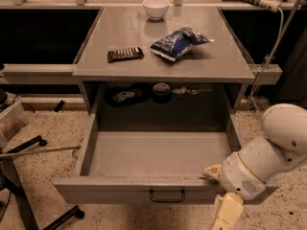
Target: Open top drawer
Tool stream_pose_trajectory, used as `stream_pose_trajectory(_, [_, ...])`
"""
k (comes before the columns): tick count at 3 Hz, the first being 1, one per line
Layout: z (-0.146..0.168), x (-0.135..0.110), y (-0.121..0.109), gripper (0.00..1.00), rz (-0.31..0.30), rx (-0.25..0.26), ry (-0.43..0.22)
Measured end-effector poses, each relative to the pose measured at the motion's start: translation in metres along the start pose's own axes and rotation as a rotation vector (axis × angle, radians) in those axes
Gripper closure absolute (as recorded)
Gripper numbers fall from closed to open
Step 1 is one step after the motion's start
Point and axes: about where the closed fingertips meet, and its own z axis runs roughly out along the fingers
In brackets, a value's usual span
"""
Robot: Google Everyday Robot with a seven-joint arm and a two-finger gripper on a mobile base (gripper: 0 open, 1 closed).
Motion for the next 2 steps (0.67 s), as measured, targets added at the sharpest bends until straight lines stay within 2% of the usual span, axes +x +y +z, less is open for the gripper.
stream_pose_trajectory(1, [-0.002, 0.005, 0.025, 0.0, 0.058, -0.019, -0.026])
stream_pose_trajectory(2, [-0.002, 0.005, 0.025, 0.0, 0.058, -0.019, -0.026])
